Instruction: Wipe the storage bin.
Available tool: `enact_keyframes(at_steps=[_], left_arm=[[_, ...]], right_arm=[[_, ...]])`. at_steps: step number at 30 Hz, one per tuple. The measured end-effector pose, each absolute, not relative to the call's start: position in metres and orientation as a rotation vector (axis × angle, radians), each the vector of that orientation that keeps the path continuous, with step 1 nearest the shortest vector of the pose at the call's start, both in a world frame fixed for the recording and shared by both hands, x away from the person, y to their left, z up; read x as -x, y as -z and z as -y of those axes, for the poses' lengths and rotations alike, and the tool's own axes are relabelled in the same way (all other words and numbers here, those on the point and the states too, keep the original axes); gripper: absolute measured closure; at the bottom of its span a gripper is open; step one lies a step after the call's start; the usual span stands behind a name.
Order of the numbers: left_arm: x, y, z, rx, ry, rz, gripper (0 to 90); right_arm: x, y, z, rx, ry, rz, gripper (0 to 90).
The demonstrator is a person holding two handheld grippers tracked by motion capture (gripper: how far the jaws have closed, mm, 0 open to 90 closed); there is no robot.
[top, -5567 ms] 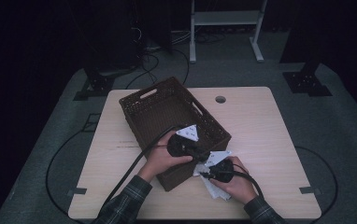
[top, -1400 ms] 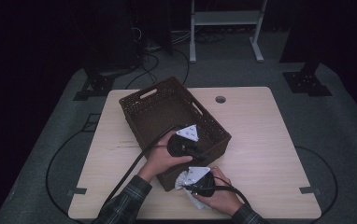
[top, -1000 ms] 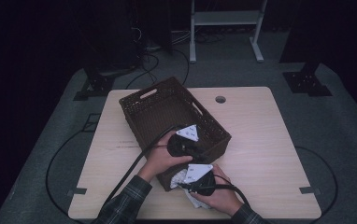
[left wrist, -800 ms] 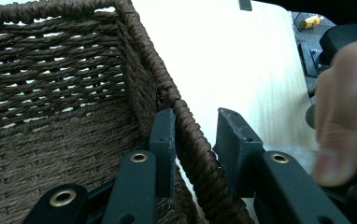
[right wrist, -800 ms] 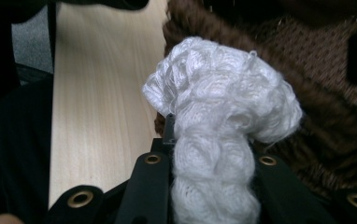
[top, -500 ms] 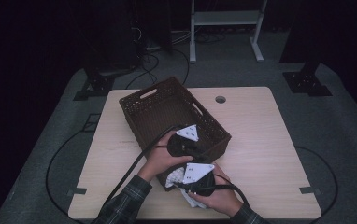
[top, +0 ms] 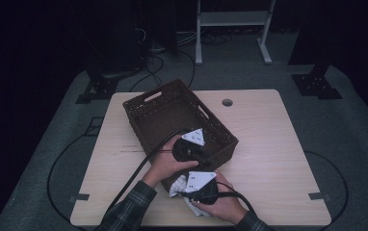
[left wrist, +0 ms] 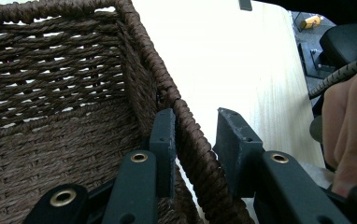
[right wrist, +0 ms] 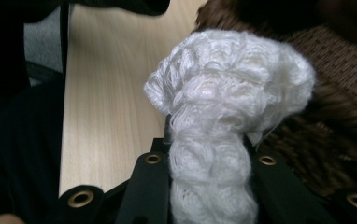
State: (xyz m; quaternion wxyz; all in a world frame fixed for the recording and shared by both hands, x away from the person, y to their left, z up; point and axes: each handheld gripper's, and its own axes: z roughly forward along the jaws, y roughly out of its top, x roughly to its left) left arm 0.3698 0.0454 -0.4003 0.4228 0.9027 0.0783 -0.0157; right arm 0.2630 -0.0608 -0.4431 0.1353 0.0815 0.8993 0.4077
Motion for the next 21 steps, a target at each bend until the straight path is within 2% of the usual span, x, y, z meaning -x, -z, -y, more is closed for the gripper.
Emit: enact_keyframes(at_steps=[13,21], left_arm=[[-0.37,0.4,-0.046,-2.26,0.041,-0.196,67.5],[-0.37,0.4,-0.046,-2.26,0.04,-0.195,67.5]], right_arm=[[-0.261,0.474,0.047,-0.208,-1.051,-2.671,75.9],[-0.265,0.481,0.048,-0.2,-1.037,-2.671,76.1]])
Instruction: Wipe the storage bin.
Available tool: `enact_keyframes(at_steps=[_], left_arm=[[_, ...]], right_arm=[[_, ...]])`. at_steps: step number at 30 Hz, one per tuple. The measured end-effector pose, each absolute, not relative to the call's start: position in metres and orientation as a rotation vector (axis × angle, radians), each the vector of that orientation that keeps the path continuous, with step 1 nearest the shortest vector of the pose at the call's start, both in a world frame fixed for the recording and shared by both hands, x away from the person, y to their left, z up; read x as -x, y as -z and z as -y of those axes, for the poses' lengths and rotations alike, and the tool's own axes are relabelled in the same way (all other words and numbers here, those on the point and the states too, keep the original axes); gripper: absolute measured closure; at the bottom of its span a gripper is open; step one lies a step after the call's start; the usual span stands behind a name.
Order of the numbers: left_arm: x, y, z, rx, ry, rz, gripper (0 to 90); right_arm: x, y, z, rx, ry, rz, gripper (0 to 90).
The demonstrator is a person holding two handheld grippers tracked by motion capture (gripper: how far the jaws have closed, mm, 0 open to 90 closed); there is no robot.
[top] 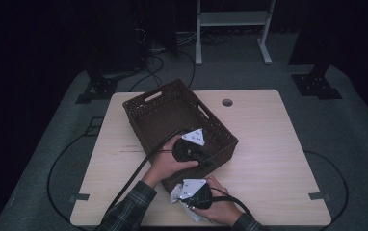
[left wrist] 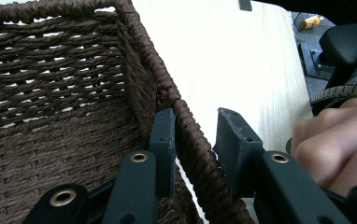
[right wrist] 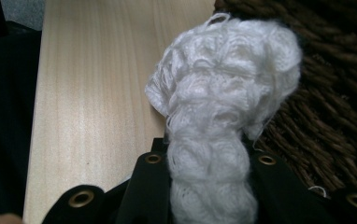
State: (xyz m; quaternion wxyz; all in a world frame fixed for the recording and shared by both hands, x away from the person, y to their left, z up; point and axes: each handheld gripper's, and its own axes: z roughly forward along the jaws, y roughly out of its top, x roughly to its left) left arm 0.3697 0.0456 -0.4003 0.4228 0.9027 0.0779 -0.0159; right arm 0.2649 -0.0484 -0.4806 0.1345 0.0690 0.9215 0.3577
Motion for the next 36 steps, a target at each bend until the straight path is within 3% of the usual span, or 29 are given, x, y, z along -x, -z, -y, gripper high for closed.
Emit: enact_keyframes(at_steps=[13,36], left_arm=[[-0.37,0.4,-0.046,-2.258,0.04,-0.196,67.4],[-0.37,0.401,-0.046,-2.256,0.04,-0.198,67.3]], right_arm=[[-0.267,0.479,0.062,-0.266,-1.017,-2.677,76.0],[-0.269,0.461,0.136,-0.484,-1.064,-2.635,75.7]])
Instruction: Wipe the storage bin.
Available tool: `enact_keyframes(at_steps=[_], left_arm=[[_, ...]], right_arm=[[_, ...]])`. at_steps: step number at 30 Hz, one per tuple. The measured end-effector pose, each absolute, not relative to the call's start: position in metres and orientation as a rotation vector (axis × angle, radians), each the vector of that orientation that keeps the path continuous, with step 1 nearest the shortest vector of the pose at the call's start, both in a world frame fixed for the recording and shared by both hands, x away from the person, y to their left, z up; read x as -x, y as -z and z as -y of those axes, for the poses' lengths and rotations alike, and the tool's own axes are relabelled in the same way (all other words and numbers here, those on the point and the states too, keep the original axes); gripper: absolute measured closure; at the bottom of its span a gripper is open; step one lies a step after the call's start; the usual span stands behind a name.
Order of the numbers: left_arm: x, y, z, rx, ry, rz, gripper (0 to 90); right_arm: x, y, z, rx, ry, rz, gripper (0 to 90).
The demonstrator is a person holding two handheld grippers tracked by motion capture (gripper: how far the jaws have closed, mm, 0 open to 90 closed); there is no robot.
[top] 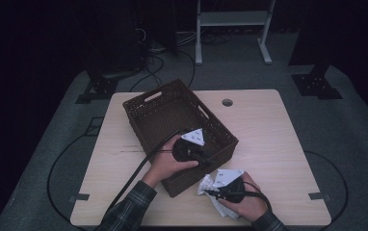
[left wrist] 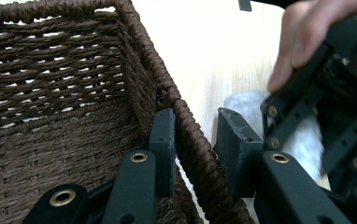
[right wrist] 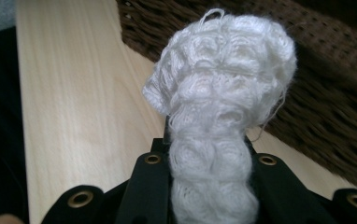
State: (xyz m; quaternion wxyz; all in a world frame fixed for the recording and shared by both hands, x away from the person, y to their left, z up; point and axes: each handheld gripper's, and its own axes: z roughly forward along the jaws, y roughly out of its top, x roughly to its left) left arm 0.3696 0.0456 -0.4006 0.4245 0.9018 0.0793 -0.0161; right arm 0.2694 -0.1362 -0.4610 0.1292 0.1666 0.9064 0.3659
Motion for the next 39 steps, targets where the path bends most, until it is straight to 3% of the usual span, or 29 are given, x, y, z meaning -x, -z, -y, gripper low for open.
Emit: enact_keyframes(at_steps=[28,33,39], left_arm=[[-0.375,0.393,-0.051,-2.213,0.074,-0.204,67.4],[-0.376,0.382,-0.059,-2.174,0.084,-0.197,72.5],[-0.374,0.367,-0.073,-2.186,0.094,-0.204,87.7]], right_arm=[[-0.299,0.458,0.257,-0.947,-0.945,-2.387,75.6],[-0.303,0.458,0.264,-0.972,-0.952,-2.357,75.5],[-0.303,0.459,0.264,-0.987,-0.954,-2.352,75.4]])
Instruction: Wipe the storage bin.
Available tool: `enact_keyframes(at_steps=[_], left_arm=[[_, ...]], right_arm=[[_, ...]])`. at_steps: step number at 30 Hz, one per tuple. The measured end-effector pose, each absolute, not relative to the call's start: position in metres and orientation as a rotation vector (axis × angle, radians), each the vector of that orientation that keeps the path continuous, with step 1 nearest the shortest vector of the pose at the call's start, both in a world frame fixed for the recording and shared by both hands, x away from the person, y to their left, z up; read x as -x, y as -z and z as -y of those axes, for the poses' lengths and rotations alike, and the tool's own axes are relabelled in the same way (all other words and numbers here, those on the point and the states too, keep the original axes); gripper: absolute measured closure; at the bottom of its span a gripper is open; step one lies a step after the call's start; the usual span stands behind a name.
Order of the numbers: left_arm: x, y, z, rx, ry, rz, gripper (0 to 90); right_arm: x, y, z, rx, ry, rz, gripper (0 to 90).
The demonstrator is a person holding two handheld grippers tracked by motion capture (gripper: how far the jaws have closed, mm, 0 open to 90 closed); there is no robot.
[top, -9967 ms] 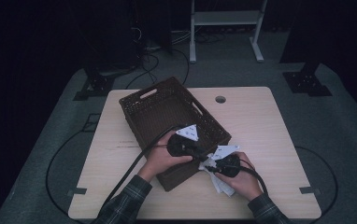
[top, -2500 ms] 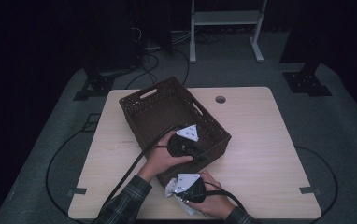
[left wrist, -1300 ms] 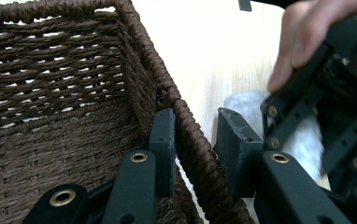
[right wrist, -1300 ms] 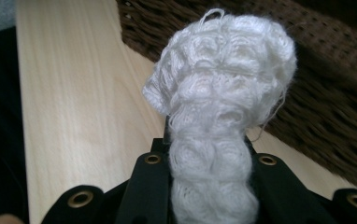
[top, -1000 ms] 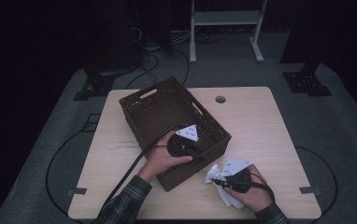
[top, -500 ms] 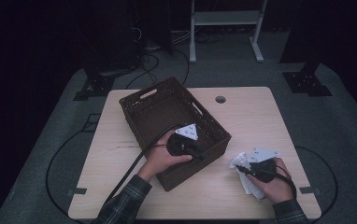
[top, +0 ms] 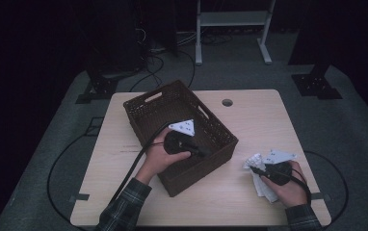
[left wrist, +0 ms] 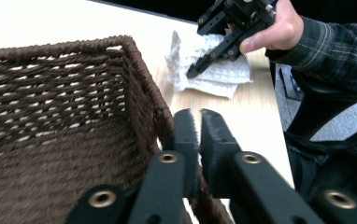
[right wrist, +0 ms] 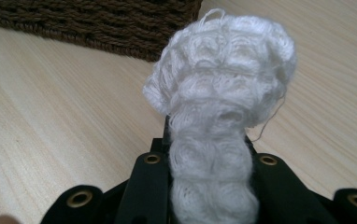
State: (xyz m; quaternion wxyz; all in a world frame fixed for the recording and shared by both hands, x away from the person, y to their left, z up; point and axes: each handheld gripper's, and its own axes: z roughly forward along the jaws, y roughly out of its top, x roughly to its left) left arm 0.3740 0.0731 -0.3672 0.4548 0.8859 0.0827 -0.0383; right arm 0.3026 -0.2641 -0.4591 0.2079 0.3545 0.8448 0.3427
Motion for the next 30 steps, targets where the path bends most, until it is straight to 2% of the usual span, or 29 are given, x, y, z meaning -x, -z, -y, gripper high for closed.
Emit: enact_keyframes(at_steps=[8,20,30], left_arm=[[-0.363,0.35,-0.108,-2.192,0.061,-0.259,89.5],[-0.338,0.353,-0.168,-2.187,-0.014,-0.373,89.4],[-0.319,0.364,-0.195,-2.2,-0.028,-0.442,89.2]], right_arm=[[-0.303,0.459,0.264,-0.982,-0.951,-2.352,75.2],[-0.303,0.459,0.265,-0.98,-0.954,-2.35,75.2],[-0.303,0.459,0.265,-0.981,-0.957,-2.347,75.2]])
